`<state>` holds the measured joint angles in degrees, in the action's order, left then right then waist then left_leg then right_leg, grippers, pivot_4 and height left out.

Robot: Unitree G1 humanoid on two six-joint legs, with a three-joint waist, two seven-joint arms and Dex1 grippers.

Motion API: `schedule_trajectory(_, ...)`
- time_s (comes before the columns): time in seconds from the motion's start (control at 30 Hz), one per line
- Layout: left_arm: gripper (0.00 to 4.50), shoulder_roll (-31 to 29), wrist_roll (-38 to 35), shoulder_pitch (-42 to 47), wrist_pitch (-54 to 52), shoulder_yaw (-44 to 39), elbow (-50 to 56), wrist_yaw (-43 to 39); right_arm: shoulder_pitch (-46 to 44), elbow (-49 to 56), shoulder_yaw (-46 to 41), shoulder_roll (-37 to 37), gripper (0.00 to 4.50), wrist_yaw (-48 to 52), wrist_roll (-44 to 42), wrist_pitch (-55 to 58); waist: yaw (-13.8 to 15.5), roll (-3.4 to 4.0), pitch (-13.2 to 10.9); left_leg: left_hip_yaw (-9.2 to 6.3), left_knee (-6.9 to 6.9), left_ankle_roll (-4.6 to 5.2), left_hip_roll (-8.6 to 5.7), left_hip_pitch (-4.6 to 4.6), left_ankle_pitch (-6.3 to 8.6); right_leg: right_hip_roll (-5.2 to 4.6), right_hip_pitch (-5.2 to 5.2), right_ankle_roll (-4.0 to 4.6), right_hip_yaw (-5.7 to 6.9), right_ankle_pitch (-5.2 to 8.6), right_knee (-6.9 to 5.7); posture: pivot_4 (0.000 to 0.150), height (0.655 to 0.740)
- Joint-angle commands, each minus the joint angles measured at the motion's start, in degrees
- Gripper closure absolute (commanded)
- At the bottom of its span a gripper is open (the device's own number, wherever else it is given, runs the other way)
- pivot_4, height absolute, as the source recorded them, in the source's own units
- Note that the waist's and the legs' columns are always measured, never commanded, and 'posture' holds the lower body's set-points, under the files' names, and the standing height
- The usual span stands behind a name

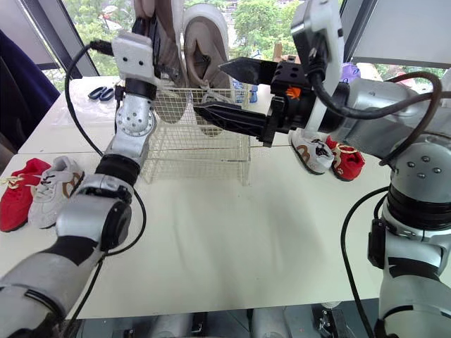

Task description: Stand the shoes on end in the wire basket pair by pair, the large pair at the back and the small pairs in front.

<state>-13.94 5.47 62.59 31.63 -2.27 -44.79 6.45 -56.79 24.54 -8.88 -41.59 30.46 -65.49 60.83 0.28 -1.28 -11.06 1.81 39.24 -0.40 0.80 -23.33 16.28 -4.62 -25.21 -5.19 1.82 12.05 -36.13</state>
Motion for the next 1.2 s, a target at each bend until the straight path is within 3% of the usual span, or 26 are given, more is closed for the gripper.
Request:
schedule_trajectory(0.03, 4.03, 0.3, -4.6, -5.7, -17.3, -0.1, 16.1, -6.2, -0.4, 1.1, -0.9, 0.3, 0.0, -0.2, -0.4, -1.5, 0.1, 0.0, 0.0, -0.01, 0.0, 0.0, -0.01, -0.02, 0.0, 0.0, 0.0, 0.0, 0.0, 0.0, 0.0, 0.15, 0.74)
schedule_trajectory(0.2, 4.03, -0.3, -9.5, -13.5, -39.0, -1.0, 36.2, -10.3, -0.4, 0.6, -0.7, 1.1, 0.0, -0.2, -0.1, -2.1, 0.0, 0.02, 0.0, -0.14, 0.0, 0.0, -0.01, 0.01, 0.0, 0.0, 0.02, 0.0, -0.06, 0.0, 0.01, 0.15, 0.74)
schedule_trajectory(0.3, 2.95, -1.4, -11.4, -16.3, -48.4, -2.8, 45.5, -10.7, -0.2, 0.2, -0.6, 1.5, 0.0, -0.1, 0.1, -2.6, -0.1, 0.02, 0.0, -0.16, 0.0, 0.0, -0.01, 0.02, 0.0, 0.02, 0.02, 0.0, -0.07, 0.0, 0.01, 0.15, 0.74)
schedule_trajectory(0.47, 0.32, -3.1, -13.7, -18.5, -58.1, -4.5, 54.9, -11.8, 0.2, -0.3, -0.3, 1.4, 0.0, 0.1, 0.7, -3.1, 0.1, 0.02, 0.0, -0.2, 0.01, 0.0, -0.01, 0.03, 0.0, 0.04, 0.02, 0.01, -0.06, 0.0, -0.01, 0.15, 0.74)
schedule_trajectory(0.5, 0.06, -3.3, -15.5, -19.1, -61.4, -5.7, 57.7, -12.1, 0.4, -0.4, -0.1, 1.1, 0.0, 0.5, 1.0, -3.0, 0.2, 0.01, 0.0, -0.2, 0.01, 0.0, -0.01, 0.02, 0.0, 0.04, 0.02, 0.01, -0.06, 0.0, 0.0, 0.15, 0.74)
schedule_trajectory(0.63, 0.06, -8.8, -24.6, -25.1, -77.6, -13.7, 71.7, -15.4, 3.4, -0.5, 0.5, -5.8, 0.0, 5.3, 4.2, -1.5, 0.3, 0.01, 0.0, -0.24, 0.01, 0.01, 0.07, -0.03, 0.0, 0.03, 0.01, 0.01, -0.08, 0.01, 0.03, 0.15, 0.74)
schedule_trajectory(0.7, 0.06, -10.3, -33.4, -28.1, -84.6, -18.4, 76.1, -18.8, 5.8, -1.0, 0.4, -10.3, 0.0, 8.4, 6.4, -1.8, 0.3, 0.02, 0.0, -0.23, 0.0, 0.02, 0.07, -0.04, 0.01, 0.03, 0.01, 0.02, -0.09, 0.01, 0.03, 0.15, 0.74)
schedule_trajectory(0.83, 0.06, -15.7, -54.6, -35.8, -96.5, -28.3, 81.5, -27.9, 14.7, -7.0, 2.1, -14.4, 0.0, 12.1, 18.8, -11.3, 0.4, -0.01, 0.0, -0.25, 0.03, 0.03, 0.05, 0.02, 0.01, 0.02, 0.12, 0.03, -0.07, 0.03, 0.14, 0.15, 0.74)
schedule_trajectory(0.93, 0.06, -16.3, -64.2, -40.4, -99.1, -29.7, 83.6, -28.2, 20.7, -12.2, 1.1, -11.8, 0.0, 7.5, 28.4, -20.1, 0.4, -0.04, 0.0, -0.24, 0.07, 0.02, 0.0, 0.16, 0.01, 0.01, 0.27, 0.04, -0.08, 0.04, 0.14, 0.15, 0.74)
schedule_trajectory(1.07, 0.06, -13.9, -75.8, -47.0, -100.1, -24.9, 87.0, -25.2, 28.9, -17.6, -2.9, -2.1, 0.0, -1.5, 34.8, -29.4, 0.4, -0.05, 0.0, -0.25, 0.03, 0.02, -0.07, 0.41, 0.01, 0.05, 0.5, 0.04, -0.13, 0.04, 0.15, 0.15, 0.74)
schedule_trajectory(1.2, 0.06, -13.2, -79.5, -50.7, -97.7, -19.1, 88.4, -22.5, 35.6, -22.2, -4.1, 3.5, 0.0, -5.2, 40.8, -37.0, 0.5, -0.03, 0.0, -0.25, 0.01, 0.0, -0.08, 0.54, 0.0, 0.04, 0.6, 0.05, -0.17, 0.04, 0.1, 0.15, 0.74)
